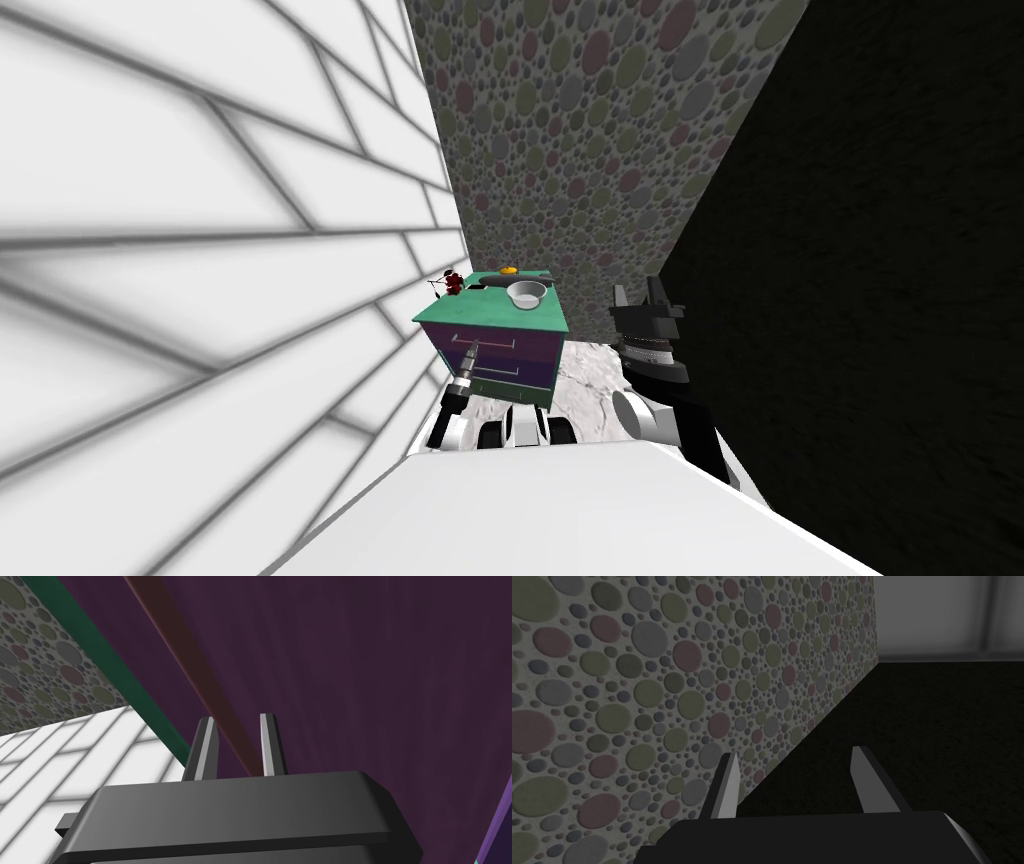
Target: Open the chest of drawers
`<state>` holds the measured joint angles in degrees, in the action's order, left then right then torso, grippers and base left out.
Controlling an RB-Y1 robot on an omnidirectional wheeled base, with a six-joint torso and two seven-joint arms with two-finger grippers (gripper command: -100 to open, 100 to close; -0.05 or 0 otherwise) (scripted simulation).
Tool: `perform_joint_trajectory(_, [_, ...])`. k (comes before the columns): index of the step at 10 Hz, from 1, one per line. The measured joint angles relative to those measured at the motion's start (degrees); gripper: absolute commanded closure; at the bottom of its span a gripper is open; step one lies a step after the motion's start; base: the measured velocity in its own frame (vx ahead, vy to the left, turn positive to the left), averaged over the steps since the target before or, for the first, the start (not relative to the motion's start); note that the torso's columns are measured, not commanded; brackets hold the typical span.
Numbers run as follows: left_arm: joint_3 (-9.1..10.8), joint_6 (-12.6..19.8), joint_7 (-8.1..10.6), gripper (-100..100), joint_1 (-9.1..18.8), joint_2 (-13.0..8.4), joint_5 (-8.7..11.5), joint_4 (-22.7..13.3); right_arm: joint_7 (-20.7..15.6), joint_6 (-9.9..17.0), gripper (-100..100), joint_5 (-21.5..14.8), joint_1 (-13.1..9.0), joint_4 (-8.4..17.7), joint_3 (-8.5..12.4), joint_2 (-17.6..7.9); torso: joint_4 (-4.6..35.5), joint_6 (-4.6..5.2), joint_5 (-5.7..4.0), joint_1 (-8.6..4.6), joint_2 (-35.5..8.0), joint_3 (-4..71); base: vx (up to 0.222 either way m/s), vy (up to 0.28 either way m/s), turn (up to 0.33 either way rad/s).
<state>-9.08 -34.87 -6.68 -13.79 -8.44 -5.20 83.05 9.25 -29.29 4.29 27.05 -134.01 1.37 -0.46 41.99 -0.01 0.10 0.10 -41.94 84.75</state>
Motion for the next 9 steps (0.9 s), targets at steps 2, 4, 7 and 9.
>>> perform_joint_trajectory(2, [-0.08, -0.1, -0.01, 100, -1.03, 0.03, -0.02, 1.14, 0.0, 0.0, 0, 0.0, -0.01, 0.0, 0.0, 0.0, 0.09, -0.01, -0.01, 0.03, -0.17, -0.11, -0.067, -0.016, -0.074])
perform_joint_trajectory(4, [1.76, 0.38, 1.37, 100, 1.69, -1.75, 0.95, -0.43, 0.0, 0.01, 0, 0.0, -0.04, 0.01, -0.01, 0.01, 0.19, -0.08, -0.01, 0.02, -0.68, -0.42, -0.216, -0.033, -0.072])
perform_joint_trajectory(7, [4.05, 1.9, 3.0, 100, 4.82, -3.6, 2.03, -3.33, 0.0, 0.01, 0, 0.0, -0.03, 0.01, -0.01, 0.01, 0.26, 0.02, -0.11, -0.1, -0.25, -0.12, -0.223, -0.048, -0.085])
perform_joint_trajectory(9, [4.98, 3.31, 3.68, 100, 5.75, -4.43, 2.49, -3.78, 0.0, 0.01, 0, 0.0, -0.01, 0.01, 0.0, 0.0, 0.32, 0.05, -0.18, -0.19, -0.09, -0.03, -0.095, -0.009, -0.053])
